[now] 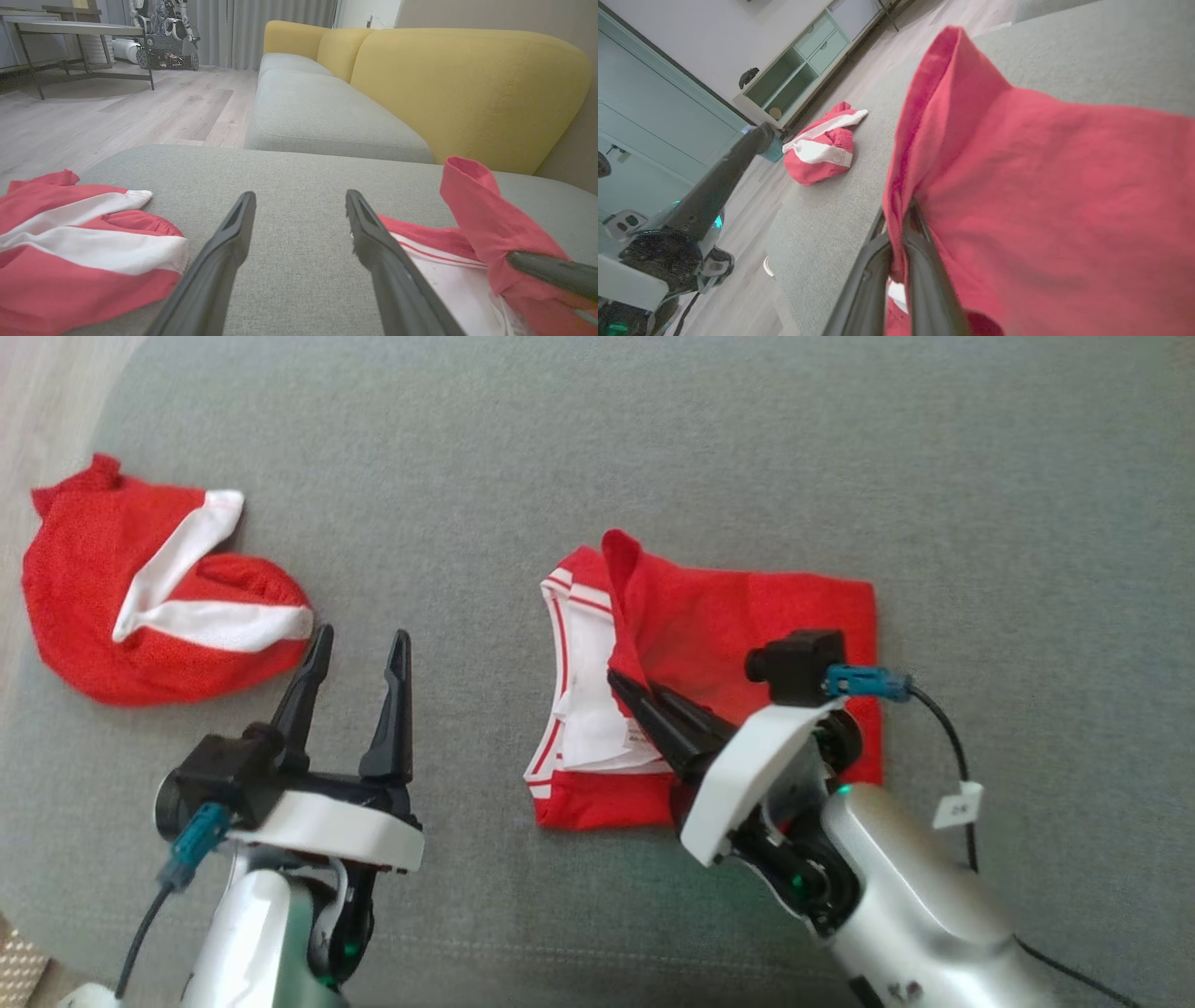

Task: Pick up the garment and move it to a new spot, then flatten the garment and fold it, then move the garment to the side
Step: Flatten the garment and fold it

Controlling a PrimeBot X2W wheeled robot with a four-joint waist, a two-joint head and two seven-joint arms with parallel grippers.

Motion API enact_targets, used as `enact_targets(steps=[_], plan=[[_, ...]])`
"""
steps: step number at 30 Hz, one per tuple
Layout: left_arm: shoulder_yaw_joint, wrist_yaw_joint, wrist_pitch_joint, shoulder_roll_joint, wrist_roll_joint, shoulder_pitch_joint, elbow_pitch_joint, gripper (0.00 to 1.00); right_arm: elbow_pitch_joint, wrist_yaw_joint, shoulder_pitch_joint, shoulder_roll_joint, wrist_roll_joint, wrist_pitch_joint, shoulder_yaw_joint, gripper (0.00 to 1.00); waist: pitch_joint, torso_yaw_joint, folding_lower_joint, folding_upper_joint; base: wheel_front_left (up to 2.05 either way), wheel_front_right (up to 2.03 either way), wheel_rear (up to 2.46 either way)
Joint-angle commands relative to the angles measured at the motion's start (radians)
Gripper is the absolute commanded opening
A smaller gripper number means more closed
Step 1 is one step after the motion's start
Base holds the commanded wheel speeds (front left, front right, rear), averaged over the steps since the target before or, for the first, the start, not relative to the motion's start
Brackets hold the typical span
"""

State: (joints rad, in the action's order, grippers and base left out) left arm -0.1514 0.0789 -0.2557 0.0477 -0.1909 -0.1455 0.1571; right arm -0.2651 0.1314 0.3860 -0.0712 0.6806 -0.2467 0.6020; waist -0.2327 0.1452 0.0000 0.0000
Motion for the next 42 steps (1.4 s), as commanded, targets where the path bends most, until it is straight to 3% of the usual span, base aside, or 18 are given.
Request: enact_targets(steps=[1, 4, 5, 6, 13, 17, 21, 32, 42], plan=[[0.021, -0.005, -0.006, 0.003, -0.008, -0.041, -0.032, 1.0, -0.016, -0.001, 0.06, 0.021, 0.025, 0.042, 0.039, 0.0, -0.019, 0.015, 0.0, 0.0, 0.0, 0.0, 0.0], [0.016, -0.008, -0.006, 0.003, -0.012, -0.049, -0.031, 1.0, -0.084, -0.001, 0.099, 0.021, 0.066, 0.091, 0.072, 0.01, -0.032, 0.017, 0.0, 0.0, 0.0, 0.0, 0.0], [0.015, -0.01, -0.006, 0.003, -0.013, -0.051, -0.031, 1.0, -0.099, -0.001, 0.111, 0.021, 0.081, 0.108, 0.083, 0.39, -0.036, 0.016, 0.0, 0.0, 0.0, 0.0, 0.0], [0.015, -0.011, -0.006, 0.003, -0.013, -0.052, -0.031, 1.0, -0.111, -0.001, 0.125, 0.021, 0.09, 0.126, 0.096, 1.0, -0.039, 0.013, 0.0, 0.0, 0.0, 0.0, 0.0], [0.02, -0.012, -0.006, 0.003, -0.008, -0.055, -0.028, 1.0, -0.124, -0.001, 0.192, 0.021, 0.127, 0.224, 0.157, 1.0, -0.04, -0.013, 0.0, 0.0, 0.0, 0.0, 0.0], [0.029, -0.009, -0.006, 0.003, 0.0, -0.056, -0.026, 1.0, -0.113, -0.001, 0.211, 0.021, 0.108, 0.288, 0.13, 1.0, -0.033, -0.033, 0.0, 0.0, 0.0, 0.0, 0.0], [0.041, -0.01, -0.006, 0.003, 0.007, -0.05, -0.027, 1.0, -0.101, -0.001, 0.201, 0.009, 0.054, 0.327, 0.037, 1.0, -0.021, -0.053, 0.0, 0.0, 0.0, 0.0, 0.0], [0.077, -0.016, -0.006, 0.011, 0.026, -0.018, -0.035, 1.0, 0.02, -0.001, 0.024, -0.111, -0.177, 0.343, -0.29, 1.0, 0.019, -0.097, 0.0, 0.0, 0.0, 0.0, 0.0], [0.094, -0.021, -0.006, 0.029, 0.038, 0.007, -0.039, 1.0, 0.196, -0.001, -0.192, -0.128, -0.385, 0.298, -0.495, 1.0, 0.05, -0.124, 0.0, 0.0, 0.0, 0.0, 0.0]])
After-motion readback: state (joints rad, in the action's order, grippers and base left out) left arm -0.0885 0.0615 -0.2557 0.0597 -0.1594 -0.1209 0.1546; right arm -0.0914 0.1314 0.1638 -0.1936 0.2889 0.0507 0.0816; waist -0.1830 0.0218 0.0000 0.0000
